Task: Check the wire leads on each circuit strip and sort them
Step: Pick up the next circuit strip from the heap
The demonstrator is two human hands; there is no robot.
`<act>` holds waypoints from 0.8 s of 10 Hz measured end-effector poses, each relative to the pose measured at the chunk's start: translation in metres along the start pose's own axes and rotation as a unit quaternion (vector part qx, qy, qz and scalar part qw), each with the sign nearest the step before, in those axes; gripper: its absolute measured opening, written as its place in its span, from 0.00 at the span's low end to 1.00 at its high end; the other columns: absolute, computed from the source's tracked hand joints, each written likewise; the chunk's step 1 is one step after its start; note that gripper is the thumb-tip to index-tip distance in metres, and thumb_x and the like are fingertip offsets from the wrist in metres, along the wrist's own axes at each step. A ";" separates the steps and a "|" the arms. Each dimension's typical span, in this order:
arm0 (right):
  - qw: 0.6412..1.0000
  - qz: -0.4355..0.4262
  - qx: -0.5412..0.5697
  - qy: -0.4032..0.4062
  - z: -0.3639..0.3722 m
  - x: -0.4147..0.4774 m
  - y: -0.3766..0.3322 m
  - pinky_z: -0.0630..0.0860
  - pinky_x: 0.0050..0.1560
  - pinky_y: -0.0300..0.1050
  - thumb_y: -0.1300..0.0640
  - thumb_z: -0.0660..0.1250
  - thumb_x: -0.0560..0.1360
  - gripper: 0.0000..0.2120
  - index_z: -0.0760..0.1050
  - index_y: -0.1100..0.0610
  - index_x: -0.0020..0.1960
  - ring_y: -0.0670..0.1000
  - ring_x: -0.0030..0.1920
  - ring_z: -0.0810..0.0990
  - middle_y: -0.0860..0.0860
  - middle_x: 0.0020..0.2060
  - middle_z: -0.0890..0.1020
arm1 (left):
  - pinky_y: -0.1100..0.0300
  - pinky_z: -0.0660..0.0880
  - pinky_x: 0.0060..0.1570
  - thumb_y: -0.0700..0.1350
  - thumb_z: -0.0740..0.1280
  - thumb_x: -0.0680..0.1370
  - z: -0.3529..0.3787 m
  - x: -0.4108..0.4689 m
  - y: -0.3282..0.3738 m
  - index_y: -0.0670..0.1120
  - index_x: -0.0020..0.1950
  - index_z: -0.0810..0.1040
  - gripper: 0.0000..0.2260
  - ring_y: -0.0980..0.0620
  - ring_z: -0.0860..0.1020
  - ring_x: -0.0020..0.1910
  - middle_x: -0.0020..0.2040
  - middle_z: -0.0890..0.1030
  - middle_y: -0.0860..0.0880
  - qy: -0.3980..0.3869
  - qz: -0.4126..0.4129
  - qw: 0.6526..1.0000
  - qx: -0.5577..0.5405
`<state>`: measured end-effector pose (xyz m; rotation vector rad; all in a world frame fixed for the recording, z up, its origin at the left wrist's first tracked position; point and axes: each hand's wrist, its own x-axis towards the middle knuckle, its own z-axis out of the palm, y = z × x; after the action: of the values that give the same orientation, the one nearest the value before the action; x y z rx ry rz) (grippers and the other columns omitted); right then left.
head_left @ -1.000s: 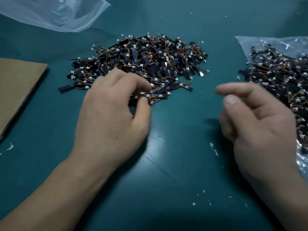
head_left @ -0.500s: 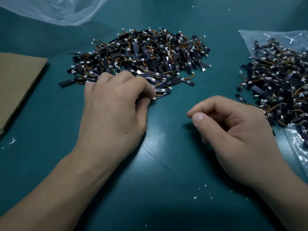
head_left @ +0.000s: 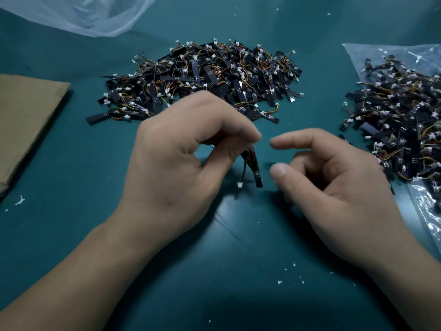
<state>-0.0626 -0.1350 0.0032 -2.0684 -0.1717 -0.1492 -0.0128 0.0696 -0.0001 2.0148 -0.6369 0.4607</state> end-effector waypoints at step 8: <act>0.998 0.003 -0.049 0.026 0.001 0.001 -0.001 0.67 0.28 0.37 0.50 0.68 0.79 0.08 0.76 0.49 0.41 0.52 0.26 0.72 0.52 0.29 0.78 | 0.65 0.79 0.47 0.36 0.78 0.72 0.000 0.009 0.002 0.54 0.52 0.81 0.16 0.54 0.84 0.43 0.49 0.84 0.57 0.019 -0.119 0.975 -0.189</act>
<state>-0.0618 -0.1335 0.0038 -2.1603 -0.1278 -0.2117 -0.0069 0.0661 0.0062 1.6868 -0.4149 0.2139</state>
